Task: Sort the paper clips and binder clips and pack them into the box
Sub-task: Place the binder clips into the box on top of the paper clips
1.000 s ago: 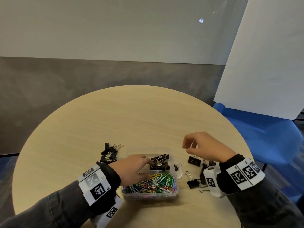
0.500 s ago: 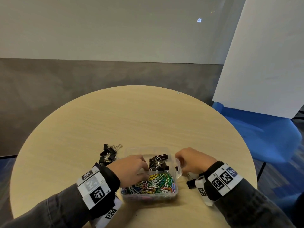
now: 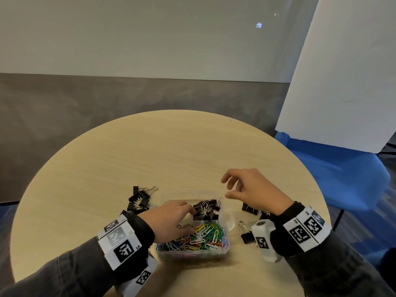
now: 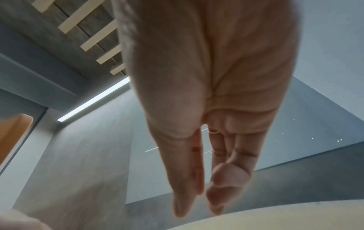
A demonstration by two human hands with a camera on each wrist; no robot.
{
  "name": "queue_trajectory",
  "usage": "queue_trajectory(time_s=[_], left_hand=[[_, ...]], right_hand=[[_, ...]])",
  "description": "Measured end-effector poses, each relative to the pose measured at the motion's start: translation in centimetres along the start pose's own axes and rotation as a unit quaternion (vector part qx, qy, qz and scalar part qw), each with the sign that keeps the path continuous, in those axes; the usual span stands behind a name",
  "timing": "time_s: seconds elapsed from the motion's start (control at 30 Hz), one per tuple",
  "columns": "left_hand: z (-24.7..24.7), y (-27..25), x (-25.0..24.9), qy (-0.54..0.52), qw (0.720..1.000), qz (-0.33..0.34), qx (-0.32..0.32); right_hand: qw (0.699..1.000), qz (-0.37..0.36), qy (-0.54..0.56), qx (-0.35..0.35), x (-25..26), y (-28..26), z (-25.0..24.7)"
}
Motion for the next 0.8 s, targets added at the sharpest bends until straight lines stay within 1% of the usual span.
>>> queue_trajectory(time_s=[0.13,0.17,0.27,0.33,0.4,0.5,0.57,0.63,0.7,0.73,0.8], left_hand=[[-0.4,-0.2,0.2,-0.011,1.0,0.006,-0.004],[-0.4,-0.2,0.2,-0.011,1.0,0.008,-0.003],[-0.2,0.0,0.1,-0.004,1.0,0.017,0.005],[0.0,0.1,0.0,0.001,1.0,0.017,0.011],[0.1,0.1,0.0,-0.001,1.0,0.016,0.014],[0.1,0.1,0.0,-0.003,1.0,0.022,0.014],[0.1,0.0,0.0,-0.004,1.0,0.025,0.014],[0.0,0.0,0.0,-0.007,1.0,0.025,0.017],[-0.1,0.0,0.0,-0.009,0.999,0.023,0.021],[-0.1,0.0,0.0,-0.009,0.999,0.021,0.024],[-0.1,0.0,0.1,-0.008,0.999,0.018,0.029]], right_hand=[[0.998,0.051,-0.029,-0.02,-1.1,-0.8,-2.6],[0.996,0.072,-0.044,-0.005,-1.8,-1.1,-3.3],[0.978,0.159,-0.098,0.089,-4.0,-2.2,-4.4],[0.959,0.215,-0.126,0.136,-5.2,-2.7,-4.1],[0.946,0.242,-0.133,0.169,-5.8,-2.8,-3.4],[0.94,0.245,-0.132,0.198,-6.1,-2.4,-1.9],[0.941,0.239,-0.136,0.199,-6.1,-2.2,-1.1],[0.949,0.223,-0.144,0.172,-5.8,-2.1,-0.6],[0.959,0.192,-0.156,0.138,-5.3,-2.2,-0.5],[0.962,0.174,-0.166,0.129,-4.9,-2.3,-0.5],[0.96,0.148,-0.194,0.134,-4.2,-2.7,-0.1]])
Point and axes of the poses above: each hand's wrist, its own y-axis towards the middle knuckle, its own z-axis out of the palm, x = y × z, the point moved 1 cm from there along y, towards the middle knuckle
